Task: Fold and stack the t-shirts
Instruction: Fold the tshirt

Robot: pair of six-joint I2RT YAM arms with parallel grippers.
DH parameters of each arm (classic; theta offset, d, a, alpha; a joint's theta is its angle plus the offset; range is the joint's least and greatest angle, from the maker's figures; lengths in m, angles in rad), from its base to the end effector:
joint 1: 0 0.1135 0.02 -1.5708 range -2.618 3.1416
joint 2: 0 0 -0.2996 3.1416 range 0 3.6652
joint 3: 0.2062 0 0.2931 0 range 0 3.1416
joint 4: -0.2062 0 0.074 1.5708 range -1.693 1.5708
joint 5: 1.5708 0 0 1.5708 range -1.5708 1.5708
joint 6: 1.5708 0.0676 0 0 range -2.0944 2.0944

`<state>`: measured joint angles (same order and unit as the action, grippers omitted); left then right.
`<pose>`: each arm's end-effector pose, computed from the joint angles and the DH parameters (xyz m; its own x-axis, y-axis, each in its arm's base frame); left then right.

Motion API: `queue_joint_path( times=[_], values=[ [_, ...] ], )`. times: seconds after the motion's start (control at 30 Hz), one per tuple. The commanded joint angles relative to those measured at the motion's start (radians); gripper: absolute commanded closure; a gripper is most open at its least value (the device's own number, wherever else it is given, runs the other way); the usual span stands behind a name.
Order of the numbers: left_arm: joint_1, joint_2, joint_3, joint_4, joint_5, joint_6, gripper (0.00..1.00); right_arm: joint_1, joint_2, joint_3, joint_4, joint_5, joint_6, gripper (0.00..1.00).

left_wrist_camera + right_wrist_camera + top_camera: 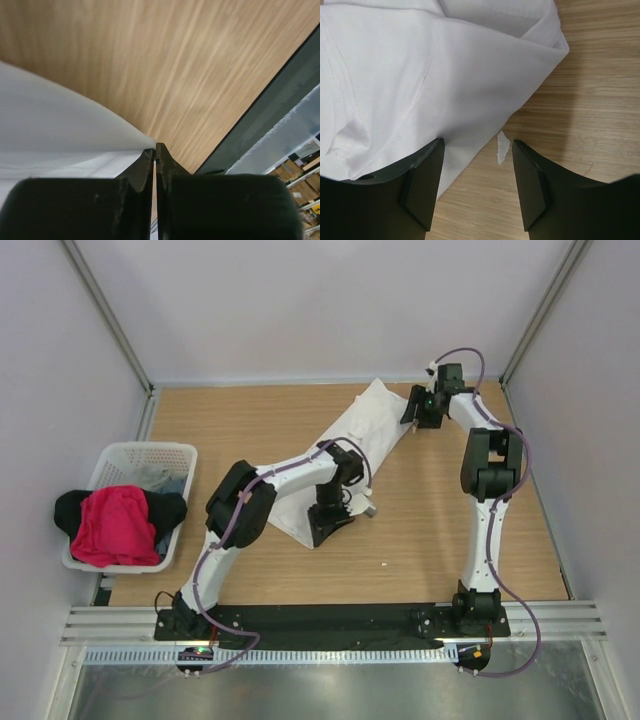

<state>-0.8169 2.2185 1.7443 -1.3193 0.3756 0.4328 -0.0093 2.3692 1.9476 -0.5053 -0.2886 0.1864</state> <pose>0.2921 -0.3473 0.1413 -0.3448 0.9373 0.0504 0.8453 0.3334 -0.4174 0.6044 0.0136 0.1489 -0.8159 0.1853 -0.5477 -0.0109 0.9422 0.3349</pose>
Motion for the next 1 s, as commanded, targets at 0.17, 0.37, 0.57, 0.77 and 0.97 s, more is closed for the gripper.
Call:
queue_joint_path(
  times=[0.17, 0.37, 0.57, 0.77, 0.97],
  values=[
    [-0.122, 0.113, 0.184, -0.072, 0.052, -0.063, 1.0, 0.054, 0.051, 0.099, 0.027, -0.04, 0.001, 0.37],
    [-0.186, 0.228, 0.426, -0.139, 0.082, -0.092, 1.0, 0.063, 0.079, 0.131, 0.048, -0.089, 0.03, 0.37],
    [-0.22, 0.225, 0.428, -0.115, 0.068, -0.066, 1.0, 0.084, 0.094, 0.174, 0.073, -0.103, 0.038, 0.36],
    [-0.254, 0.251, 0.454, -0.075, 0.069, -0.075, 1.0, 0.117, 0.137, 0.217, 0.091, -0.142, 0.061, 0.35],
    [-0.28, 0.282, 0.523, -0.023, 0.089, -0.115, 1.0, 0.14, 0.173, 0.243, 0.114, -0.172, 0.091, 0.35]
  ],
)
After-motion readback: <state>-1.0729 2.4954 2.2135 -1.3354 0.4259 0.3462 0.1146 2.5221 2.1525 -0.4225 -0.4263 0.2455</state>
